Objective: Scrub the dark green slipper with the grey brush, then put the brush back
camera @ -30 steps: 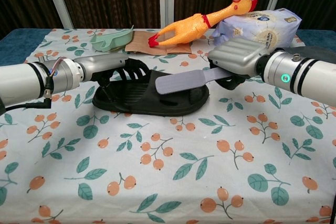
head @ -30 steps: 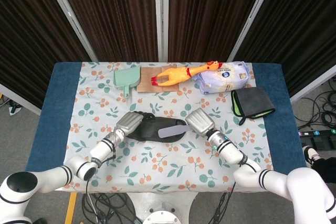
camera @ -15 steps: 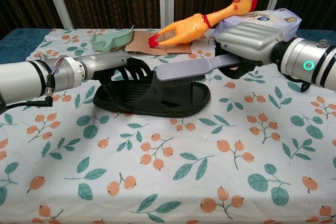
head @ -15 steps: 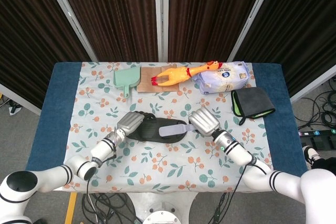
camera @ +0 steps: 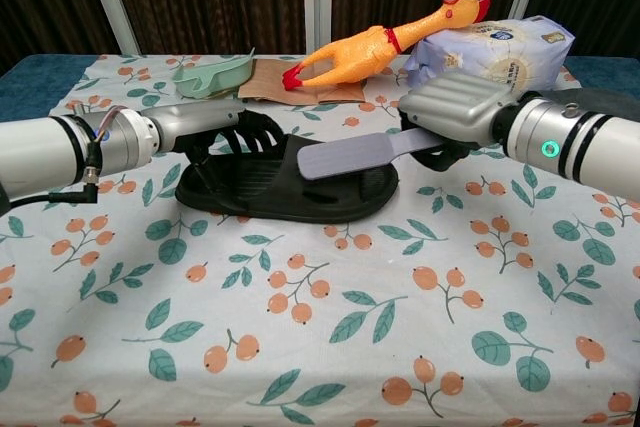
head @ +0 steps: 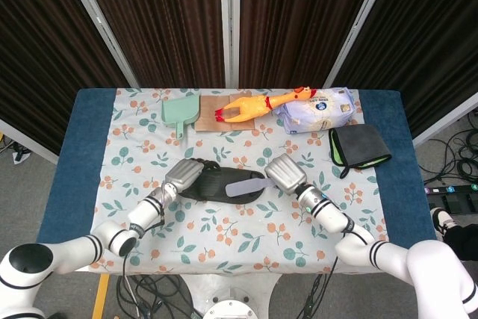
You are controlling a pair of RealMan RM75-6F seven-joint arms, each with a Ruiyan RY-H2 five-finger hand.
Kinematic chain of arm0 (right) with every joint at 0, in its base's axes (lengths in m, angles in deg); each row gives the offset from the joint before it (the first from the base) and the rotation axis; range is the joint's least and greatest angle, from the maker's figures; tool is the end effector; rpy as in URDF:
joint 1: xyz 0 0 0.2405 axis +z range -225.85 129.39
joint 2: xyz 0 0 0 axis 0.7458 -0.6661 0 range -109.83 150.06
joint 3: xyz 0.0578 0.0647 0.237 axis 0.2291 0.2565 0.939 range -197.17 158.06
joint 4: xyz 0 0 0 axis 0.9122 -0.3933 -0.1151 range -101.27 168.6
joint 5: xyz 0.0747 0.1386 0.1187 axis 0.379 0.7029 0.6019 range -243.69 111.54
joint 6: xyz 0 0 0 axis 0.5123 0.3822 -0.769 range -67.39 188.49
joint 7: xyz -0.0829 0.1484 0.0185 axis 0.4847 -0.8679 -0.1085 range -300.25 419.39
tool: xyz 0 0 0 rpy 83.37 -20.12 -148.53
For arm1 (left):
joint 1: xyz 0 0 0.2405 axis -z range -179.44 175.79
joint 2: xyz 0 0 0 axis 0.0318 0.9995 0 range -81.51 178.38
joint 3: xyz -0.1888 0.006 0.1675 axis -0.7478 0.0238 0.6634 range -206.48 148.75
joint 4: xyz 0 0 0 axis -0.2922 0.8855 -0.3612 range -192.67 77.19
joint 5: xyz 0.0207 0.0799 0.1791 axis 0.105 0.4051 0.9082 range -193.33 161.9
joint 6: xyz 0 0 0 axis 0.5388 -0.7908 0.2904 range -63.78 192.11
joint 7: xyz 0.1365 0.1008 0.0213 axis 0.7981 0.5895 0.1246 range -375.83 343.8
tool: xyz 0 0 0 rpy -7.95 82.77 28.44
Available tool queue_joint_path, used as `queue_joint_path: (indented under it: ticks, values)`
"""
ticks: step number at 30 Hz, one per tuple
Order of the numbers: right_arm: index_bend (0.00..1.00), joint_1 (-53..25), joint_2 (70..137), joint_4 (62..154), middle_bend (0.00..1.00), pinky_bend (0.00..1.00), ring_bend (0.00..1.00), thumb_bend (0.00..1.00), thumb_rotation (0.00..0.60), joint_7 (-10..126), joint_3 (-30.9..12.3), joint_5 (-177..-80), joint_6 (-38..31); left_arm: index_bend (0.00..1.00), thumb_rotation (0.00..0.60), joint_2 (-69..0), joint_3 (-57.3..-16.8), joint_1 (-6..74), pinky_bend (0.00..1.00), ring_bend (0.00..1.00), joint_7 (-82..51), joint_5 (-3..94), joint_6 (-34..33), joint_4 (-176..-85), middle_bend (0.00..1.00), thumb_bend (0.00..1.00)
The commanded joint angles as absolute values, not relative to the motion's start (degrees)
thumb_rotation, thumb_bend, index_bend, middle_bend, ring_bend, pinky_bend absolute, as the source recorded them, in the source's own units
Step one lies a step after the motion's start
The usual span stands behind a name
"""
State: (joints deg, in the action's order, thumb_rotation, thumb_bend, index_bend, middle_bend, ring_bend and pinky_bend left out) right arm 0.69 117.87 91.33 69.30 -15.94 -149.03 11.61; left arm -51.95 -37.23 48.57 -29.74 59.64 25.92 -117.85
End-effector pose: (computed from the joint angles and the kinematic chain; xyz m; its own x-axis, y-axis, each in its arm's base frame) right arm -0.1508 -0.3916 -0.0600 0.7237 -0.1215 0.6793 -0.5960 -0.6063 0.5265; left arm -0.1382 0.3886 -0.0910 0.2987 0.5245 0.7973 0.9205 -0.3790 -0.0955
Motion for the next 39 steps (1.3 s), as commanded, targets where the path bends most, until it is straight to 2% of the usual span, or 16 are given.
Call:
queue_joint_path:
  ticks: [1, 8, 19, 22, 30, 34, 39]
  values:
    - [1.00, -0.9, 114.9, 92.6, 0.98, 1.00, 1.00, 0.70, 0.600, 69.1, -16.2, -149.0, 10.0, 0.32, 0.600, -51.9, -37.3, 48.7, 0.28, 0.27, -29.9, 59.7, 25.9, -117.8, 0.41, 0.03]
    - [1.00, -0.9, 112.1, 98.1, 0.98, 1.00, 1.00, 0.70, 0.600, 62.5, -15.3, -152.2, 5.8, 0.32, 0.600, -52.0, -37.3, 49.0, 0.28, 0.27, -30.1, 60.0, 25.9, -117.9, 0.41, 0.03]
    - [1.00, 2.9, 121.6, 89.9, 0.98, 1.00, 1.00, 0.70, 0.600, 68.9, -15.1, -151.3, 11.9, 0.32, 0.600, -51.5, -37.2, 48.9, 0.28, 0.27, -30.0, 59.5, 25.8, -118.3, 0.41, 0.03]
    - [1.00, 2.2, 121.7, 89.2, 0.98, 1.00, 1.00, 0.70, 0.600, 69.0, -15.1, -150.6, 11.6, 0.32, 0.600, -51.4, -37.2, 48.8, 0.28, 0.27, -30.0, 59.5, 25.7, -118.4, 0.41, 0.03]
    - [1.00, -2.3, 114.7, 92.3, 0.98, 1.00, 1.00, 0.70, 0.600, 70.5, -16.4, -149.2, 9.0, 0.32, 0.600, -51.2, -37.0, 48.6, 0.28, 0.27, -29.9, 59.7, 25.3, -118.7, 0.41, 0.03]
    - [1.00, -4.8, 110.3, 97.1, 0.98, 1.00, 1.00, 0.70, 0.600, 67.6, -16.5, -149.8, 5.1, 0.30, 0.600, -51.2, -37.1, 48.6, 0.28, 0.27, -29.3, 59.7, 24.9, -119.0, 0.40, 0.03]
    - [1.00, -7.9, 104.5, 102.9, 0.98, 1.00, 1.00, 0.70, 0.600, 63.4, -15.9, -149.2, 1.3, 0.18, 0.600, -49.8, -37.3, 48.2, 0.25, 0.12, -29.2, 60.5, 22.9, -121.7, 0.20, 0.03]
